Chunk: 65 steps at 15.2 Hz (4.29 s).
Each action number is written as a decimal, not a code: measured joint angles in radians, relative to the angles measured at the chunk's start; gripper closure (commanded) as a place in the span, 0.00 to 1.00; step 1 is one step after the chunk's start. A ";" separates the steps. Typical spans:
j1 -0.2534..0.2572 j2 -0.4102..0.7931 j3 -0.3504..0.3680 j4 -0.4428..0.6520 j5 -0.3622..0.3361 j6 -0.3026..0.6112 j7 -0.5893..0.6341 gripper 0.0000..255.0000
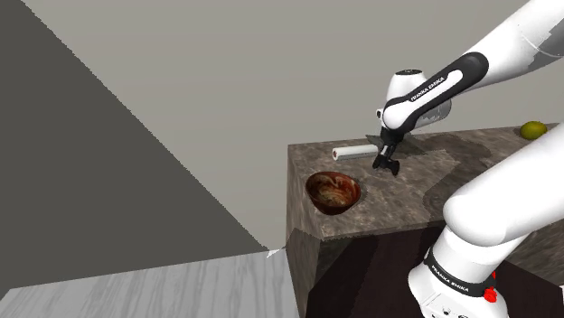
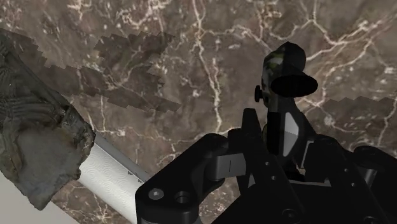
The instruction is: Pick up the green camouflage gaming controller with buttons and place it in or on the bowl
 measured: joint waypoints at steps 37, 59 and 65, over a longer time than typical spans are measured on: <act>0.261 -0.145 0.440 0.140 0.252 -0.356 0.451 1.00; 0.256 -0.013 0.461 0.046 0.231 -0.134 0.505 0.00; 0.258 -0.032 0.460 0.052 0.236 -0.157 0.500 0.00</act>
